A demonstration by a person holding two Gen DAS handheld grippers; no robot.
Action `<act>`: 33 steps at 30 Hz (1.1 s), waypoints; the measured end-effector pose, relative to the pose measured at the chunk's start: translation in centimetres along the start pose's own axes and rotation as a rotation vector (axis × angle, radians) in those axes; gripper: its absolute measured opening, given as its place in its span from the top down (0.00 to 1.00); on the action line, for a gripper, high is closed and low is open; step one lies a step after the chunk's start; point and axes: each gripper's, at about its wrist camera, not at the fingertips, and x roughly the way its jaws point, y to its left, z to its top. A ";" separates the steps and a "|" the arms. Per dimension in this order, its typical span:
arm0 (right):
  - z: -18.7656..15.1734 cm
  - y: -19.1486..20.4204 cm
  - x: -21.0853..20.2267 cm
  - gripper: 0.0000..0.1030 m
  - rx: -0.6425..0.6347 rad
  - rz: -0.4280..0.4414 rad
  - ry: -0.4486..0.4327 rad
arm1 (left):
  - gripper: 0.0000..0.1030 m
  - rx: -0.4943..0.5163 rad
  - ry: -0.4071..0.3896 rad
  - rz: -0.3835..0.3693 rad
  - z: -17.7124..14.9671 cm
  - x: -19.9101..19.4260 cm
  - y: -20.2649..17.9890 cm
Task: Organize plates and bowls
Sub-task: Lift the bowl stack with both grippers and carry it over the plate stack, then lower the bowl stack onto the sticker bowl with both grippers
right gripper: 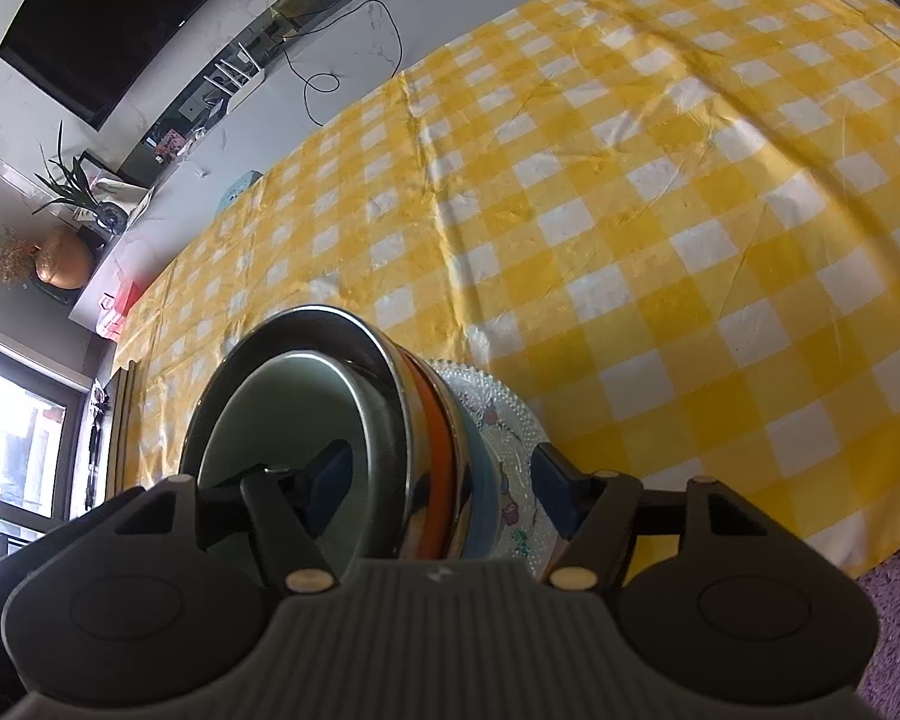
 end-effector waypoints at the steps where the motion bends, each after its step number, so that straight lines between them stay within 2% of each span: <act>1: 0.0 0.2 -0.2 0.35 -0.007 0.003 -0.007 | 0.32 0.008 -0.012 -0.002 0.0 -0.4 0.0; 7: -0.5 1.5 -2.0 0.32 -0.074 0.022 -0.084 | 0.31 0.050 -0.100 -0.001 -0.1 -3.0 0.2; 11: -1.2 2.9 -3.3 0.32 -0.151 0.033 -0.135 | 0.31 0.112 -0.169 0.026 -0.5 -5.1 0.0; 15: -2.2 4.1 -4.9 0.27 -0.245 0.029 -0.198 | 0.31 0.227 -0.244 0.070 -1.4 -7.1 -0.6; 18: -3.0 4.5 -6.1 0.27 -0.300 0.048 -0.243 | 0.31 0.322 -0.320 0.111 -2.4 -8.7 -1.1; 23: -5.0 5.7 -8.5 0.25 -0.426 0.027 -0.365 | 0.31 0.447 -0.431 0.170 -4.2 -10.9 -1.6; 28: -7.9 6.2 -10.6 0.20 -0.569 0.021 -0.485 | 0.26 0.526 -0.529 0.194 -6.3 -12.5 -2.0; 33: -10.7 6.0 -11.8 0.17 -0.661 0.016 -0.570 | 0.16 0.614 -0.611 0.246 -8.5 -13.0 -2.2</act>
